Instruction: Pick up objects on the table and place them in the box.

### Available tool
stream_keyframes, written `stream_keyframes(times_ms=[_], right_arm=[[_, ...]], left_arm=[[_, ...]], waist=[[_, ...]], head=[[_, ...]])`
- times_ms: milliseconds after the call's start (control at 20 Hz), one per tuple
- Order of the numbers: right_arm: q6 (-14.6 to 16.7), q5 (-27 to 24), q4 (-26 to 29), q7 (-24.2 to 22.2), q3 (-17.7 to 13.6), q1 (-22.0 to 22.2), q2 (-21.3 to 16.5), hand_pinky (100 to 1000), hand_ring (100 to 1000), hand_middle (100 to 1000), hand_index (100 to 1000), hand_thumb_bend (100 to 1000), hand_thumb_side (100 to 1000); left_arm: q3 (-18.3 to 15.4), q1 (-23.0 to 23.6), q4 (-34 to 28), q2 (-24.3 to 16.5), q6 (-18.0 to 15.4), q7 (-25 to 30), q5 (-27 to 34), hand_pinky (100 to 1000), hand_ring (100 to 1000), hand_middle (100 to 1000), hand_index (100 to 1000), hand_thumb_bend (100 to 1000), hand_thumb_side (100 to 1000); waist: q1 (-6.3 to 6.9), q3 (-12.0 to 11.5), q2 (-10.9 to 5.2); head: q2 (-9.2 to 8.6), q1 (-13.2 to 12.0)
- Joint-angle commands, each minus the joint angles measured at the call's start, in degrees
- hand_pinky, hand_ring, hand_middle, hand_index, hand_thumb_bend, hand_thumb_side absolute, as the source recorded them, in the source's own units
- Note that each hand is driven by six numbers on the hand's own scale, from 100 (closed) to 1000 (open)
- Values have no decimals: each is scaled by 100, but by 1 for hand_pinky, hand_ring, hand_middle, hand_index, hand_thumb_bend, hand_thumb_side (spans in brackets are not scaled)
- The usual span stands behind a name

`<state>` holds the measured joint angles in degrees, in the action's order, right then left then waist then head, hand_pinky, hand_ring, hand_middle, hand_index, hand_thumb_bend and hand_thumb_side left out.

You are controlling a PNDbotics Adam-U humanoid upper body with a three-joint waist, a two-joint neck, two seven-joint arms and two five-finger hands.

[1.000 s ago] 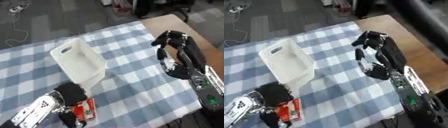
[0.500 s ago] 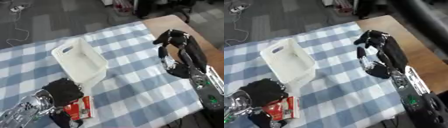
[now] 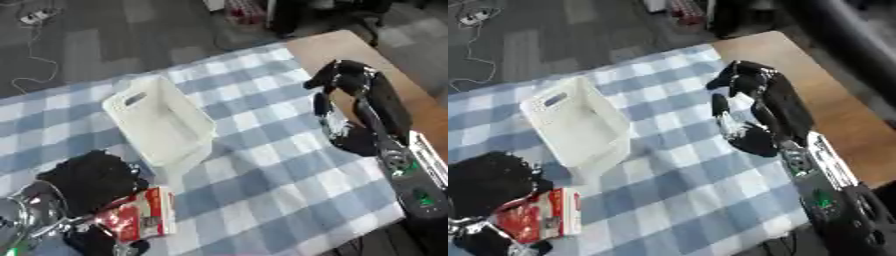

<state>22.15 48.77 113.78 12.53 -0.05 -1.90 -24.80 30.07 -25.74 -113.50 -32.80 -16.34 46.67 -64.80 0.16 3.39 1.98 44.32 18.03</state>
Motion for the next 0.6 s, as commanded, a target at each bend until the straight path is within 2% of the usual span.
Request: stream_keyframes(times_ms=[50, 350, 600], right_arm=[[10, 43, 81, -21, -15, 14, -76, 398, 400, 543, 656, 100, 934], [104, 124, 81, -173, 99, 39, -74, 399, 406, 549, 656, 100, 936], [39, 120, 81, -159, 29, 36, -63, 401, 407, 549, 656, 100, 933]], left_arm=[[-258, -105, -109, -268, -498, 530, 160, 100, 100, 100, 223, 100, 749], [-461, -149, -109, -558, -343, 530, 235, 100, 100, 100, 224, 100, 747], [-663, -268, -109, -782, -293, 502, 321, 100, 100, 100, 223, 100, 743]], waist=[[-14, -22, -61], [-13, -28, -64], [-6, -33, -72]], head=[[-20, 62], [-20, 65], [-20, 69]])
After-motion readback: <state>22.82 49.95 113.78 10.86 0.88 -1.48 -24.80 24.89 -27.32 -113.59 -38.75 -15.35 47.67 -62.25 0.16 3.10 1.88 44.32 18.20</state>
